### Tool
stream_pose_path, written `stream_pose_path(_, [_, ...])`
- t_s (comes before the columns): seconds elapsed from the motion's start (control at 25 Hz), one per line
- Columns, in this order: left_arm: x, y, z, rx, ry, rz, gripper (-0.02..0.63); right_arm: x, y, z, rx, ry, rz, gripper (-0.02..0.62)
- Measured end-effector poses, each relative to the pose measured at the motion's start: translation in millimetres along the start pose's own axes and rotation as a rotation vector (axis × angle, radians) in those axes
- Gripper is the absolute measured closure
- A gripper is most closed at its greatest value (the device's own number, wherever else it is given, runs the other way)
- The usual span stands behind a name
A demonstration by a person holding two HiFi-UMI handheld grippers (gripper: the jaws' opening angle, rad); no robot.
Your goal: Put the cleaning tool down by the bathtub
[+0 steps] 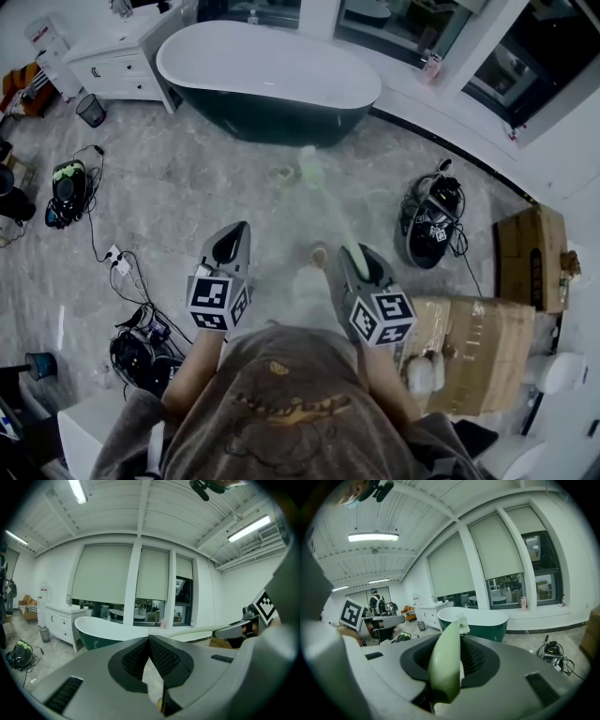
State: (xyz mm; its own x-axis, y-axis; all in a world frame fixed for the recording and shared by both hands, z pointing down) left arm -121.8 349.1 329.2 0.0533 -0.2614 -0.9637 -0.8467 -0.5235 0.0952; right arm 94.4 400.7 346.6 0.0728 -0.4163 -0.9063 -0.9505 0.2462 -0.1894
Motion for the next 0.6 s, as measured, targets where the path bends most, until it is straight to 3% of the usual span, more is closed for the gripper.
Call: stream_pose_path(0.6, [25, 52, -120, 0.037, 0.019, 0.028, 0.606, 55, -51, -124, 0.066, 0.021, 0.026, 0.485])
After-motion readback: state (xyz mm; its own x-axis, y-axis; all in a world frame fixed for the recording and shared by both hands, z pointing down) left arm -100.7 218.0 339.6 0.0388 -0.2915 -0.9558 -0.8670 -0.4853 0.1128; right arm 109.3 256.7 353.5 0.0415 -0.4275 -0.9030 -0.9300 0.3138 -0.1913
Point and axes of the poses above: the fingertips, and each gripper's own axes: z backward along the fingers, y to its left, x out of its top, the point moved 2 cm from there along z, backward along the fingers, and after that the axes turned 4 degrees about -x, right-handed, at the moved point
